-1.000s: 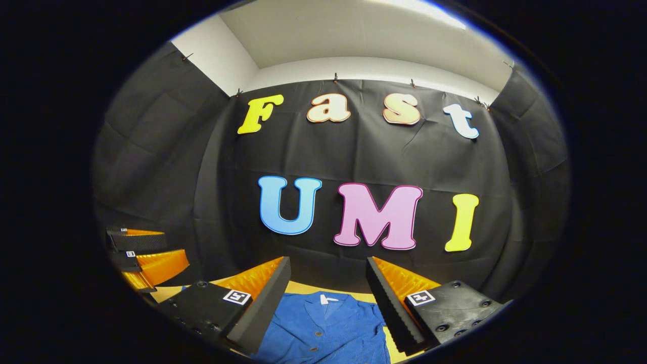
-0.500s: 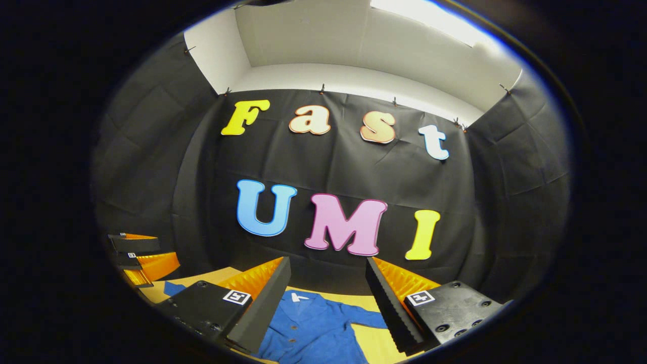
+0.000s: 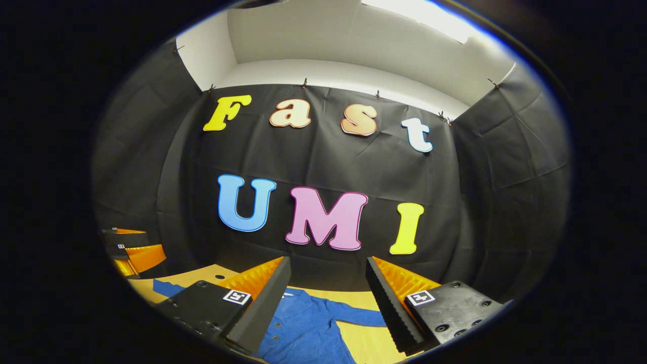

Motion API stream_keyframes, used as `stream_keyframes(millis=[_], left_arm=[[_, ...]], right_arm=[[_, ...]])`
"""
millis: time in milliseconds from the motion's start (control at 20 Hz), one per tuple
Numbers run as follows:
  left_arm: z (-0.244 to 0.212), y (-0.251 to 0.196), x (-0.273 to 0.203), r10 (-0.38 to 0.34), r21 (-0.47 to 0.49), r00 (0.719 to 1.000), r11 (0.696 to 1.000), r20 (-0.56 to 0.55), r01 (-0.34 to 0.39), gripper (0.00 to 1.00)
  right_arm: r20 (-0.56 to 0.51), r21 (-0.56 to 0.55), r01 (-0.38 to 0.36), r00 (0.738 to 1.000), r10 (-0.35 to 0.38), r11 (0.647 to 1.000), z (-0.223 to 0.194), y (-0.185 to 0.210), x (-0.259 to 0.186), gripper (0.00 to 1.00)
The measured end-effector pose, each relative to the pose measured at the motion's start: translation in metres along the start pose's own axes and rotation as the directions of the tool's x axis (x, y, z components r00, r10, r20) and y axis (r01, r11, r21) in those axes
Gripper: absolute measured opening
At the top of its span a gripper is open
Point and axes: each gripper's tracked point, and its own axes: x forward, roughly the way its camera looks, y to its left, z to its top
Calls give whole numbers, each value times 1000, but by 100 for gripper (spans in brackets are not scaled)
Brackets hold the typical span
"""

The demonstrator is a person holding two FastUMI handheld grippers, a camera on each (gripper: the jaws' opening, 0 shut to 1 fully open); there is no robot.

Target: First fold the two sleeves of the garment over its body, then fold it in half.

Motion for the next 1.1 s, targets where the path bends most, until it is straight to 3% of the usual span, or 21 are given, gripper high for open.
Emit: stream_keyframes(millis=[400,600,850,950,1100], left_arm=[[-8,1,27,23,-4,999,1000,-22,-23,80],[-14,-1,44,24,-12,999,1000,-44,-25,80],[-20,-16,67,26,-16,998,1000,-65,-27,80],[-22,-20,78,36,2,997,999,-75,-35,80],[-22,-30,95,43,17,996,999,-85,-41,80]], right_arm=[[-11,-4,-36,999,36,999,-19,9,26,95],[-72,30,-58,996,60,998,-53,10,53,96],[-127,30,-53,990,56,998,-96,-17,110,96],[-194,31,-69,978,73,997,-130,-30,138,96],[-359,48,0,933,17,999,-196,-77,171,96]])
